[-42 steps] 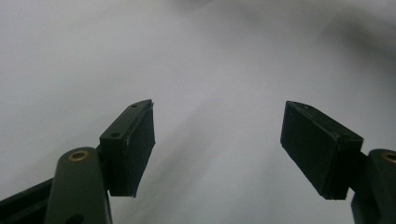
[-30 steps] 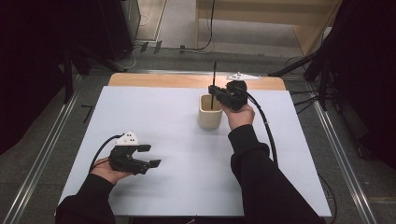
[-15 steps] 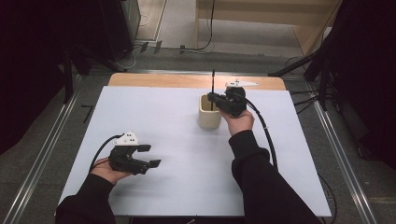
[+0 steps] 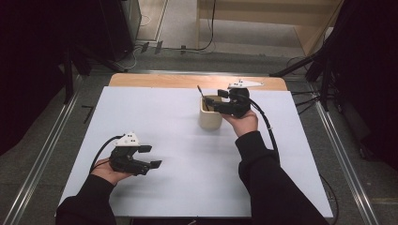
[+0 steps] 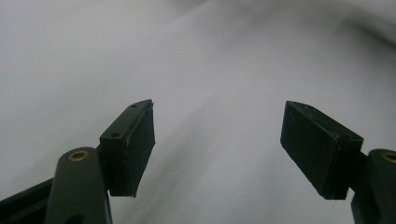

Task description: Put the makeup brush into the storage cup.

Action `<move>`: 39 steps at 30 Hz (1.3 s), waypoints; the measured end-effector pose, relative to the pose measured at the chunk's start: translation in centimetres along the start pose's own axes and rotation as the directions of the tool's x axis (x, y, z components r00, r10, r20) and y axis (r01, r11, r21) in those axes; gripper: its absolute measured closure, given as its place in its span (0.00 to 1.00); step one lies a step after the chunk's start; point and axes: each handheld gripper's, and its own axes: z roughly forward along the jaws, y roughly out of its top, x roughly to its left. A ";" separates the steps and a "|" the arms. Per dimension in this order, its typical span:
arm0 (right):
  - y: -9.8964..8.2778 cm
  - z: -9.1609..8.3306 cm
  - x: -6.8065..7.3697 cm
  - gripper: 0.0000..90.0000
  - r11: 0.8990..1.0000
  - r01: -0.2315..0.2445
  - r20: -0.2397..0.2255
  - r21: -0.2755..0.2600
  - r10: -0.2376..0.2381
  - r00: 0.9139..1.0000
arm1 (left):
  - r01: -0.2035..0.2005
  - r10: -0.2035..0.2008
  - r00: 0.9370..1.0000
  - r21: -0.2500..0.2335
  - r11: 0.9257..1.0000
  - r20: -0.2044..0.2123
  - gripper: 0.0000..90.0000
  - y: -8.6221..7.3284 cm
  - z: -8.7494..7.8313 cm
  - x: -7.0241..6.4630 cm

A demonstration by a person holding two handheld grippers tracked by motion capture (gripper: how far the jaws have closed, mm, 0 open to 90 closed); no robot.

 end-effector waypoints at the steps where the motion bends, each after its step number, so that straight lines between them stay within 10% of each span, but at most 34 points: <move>1: 0.0 -0.1 0.0 0.34 1.000 0.000 0.000 0.002 0.000 1.000 | 0.000 0.000 1.000 0.000 1.000 0.000 0.29 0.0 0.0 0.0; 13: -0.7 -1.4 0.5 0.32 0.999 0.012 -0.003 0.043 -0.012 1.000 | 0.002 -0.002 1.000 0.003 1.000 0.000 0.29 0.0 0.0 0.0; 39: -4.7 -3.8 4.3 0.31 0.977 0.113 -0.187 0.181 -0.079 0.979 | -0.005 0.005 1.000 0.019 1.000 0.000 0.29 -0.1 0.1 0.0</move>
